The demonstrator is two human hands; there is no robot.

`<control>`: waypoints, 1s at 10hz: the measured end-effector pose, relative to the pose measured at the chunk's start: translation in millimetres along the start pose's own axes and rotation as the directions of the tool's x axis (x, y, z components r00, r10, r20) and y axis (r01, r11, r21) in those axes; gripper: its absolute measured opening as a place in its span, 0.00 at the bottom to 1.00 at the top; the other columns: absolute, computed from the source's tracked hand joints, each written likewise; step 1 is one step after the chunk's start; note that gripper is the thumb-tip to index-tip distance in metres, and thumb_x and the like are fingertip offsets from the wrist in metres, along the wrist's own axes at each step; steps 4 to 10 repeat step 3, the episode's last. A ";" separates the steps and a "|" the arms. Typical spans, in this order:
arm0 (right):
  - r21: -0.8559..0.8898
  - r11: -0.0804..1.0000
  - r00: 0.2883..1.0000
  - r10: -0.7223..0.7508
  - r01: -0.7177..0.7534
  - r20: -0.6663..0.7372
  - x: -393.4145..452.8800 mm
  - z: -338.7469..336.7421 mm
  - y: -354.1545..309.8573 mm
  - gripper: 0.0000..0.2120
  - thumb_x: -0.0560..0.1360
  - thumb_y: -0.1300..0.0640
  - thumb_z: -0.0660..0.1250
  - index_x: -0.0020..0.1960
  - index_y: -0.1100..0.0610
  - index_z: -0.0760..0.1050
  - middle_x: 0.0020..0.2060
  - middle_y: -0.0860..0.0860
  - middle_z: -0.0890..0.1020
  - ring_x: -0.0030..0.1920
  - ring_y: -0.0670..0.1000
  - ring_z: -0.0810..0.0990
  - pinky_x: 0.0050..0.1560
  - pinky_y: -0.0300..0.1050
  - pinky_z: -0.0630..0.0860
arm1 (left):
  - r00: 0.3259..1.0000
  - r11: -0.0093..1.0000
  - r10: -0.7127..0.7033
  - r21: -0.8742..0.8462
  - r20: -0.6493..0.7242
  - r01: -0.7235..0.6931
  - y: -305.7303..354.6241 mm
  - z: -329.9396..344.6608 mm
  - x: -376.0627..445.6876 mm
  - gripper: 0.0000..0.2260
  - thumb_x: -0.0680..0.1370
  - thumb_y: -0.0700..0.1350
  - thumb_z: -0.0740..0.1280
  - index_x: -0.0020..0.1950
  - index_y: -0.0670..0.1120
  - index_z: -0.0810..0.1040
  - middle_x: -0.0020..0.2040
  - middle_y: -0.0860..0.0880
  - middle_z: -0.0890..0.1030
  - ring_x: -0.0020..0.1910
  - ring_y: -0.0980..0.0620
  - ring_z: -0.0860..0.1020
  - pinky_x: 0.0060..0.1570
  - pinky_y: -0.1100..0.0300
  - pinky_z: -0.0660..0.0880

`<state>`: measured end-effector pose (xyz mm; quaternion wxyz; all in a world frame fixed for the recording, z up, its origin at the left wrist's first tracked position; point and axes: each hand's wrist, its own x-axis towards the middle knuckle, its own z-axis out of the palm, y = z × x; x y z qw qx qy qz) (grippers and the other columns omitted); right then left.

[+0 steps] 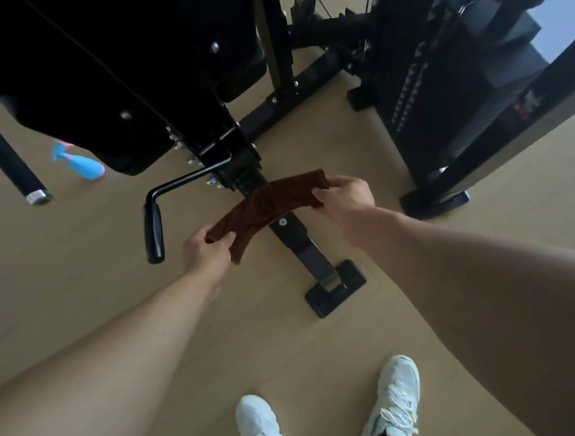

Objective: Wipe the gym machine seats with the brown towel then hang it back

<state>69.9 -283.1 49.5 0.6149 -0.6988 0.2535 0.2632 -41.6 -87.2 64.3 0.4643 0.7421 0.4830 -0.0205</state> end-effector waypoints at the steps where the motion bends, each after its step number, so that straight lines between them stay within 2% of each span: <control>1: -0.010 0.999 0.999 -0.034 0.034 0.020 5.6 9.9 -11.3 0.20 0.77 0.61 0.71 0.68 0.52 0.77 0.47 0.47 0.84 0.49 0.52 0.86 0.55 0.49 0.83 | 0.999 0.999 0.033 0.026 0.038 -0.034 5.1 2.0 11.2 0.26 0.75 0.53 0.73 0.71 0.50 0.73 0.67 0.46 0.78 0.57 0.46 0.80 0.55 0.54 0.78; 2: -0.065 0.998 0.998 0.011 -0.007 0.061 5.7 12.7 -7.1 0.29 0.77 0.60 0.71 0.76 0.51 0.67 0.62 0.49 0.81 0.57 0.53 0.83 0.60 0.50 0.80 | 0.988 0.993 -0.036 0.113 0.149 0.020 7.2 -2.3 12.3 0.42 0.72 0.59 0.74 0.80 0.54 0.56 0.78 0.48 0.63 0.73 0.43 0.69 0.69 0.47 0.68; 3: -0.140 0.990 0.996 0.032 -0.021 0.077 0.0 14.7 11.1 0.28 0.77 0.61 0.67 0.75 0.53 0.66 0.67 0.56 0.77 0.63 0.58 0.79 0.64 0.54 0.77 | 0.978 0.985 -0.098 0.157 0.184 0.070 2.2 -9.9 -3.0 0.40 0.73 0.58 0.73 0.80 0.55 0.56 0.80 0.48 0.60 0.75 0.43 0.64 0.70 0.45 0.66; 10: -0.140 0.990 0.996 0.032 -0.021 0.077 0.0 14.7 11.1 0.28 0.77 0.61 0.67 0.75 0.53 0.66 0.67 0.56 0.77 0.63 0.58 0.79 0.64 0.54 0.77 | 0.978 0.985 -0.098 0.157 0.184 0.070 2.2 -9.9 -3.0 0.40 0.73 0.58 0.73 0.80 0.55 0.56 0.80 0.48 0.60 0.75 0.43 0.64 0.70 0.45 0.66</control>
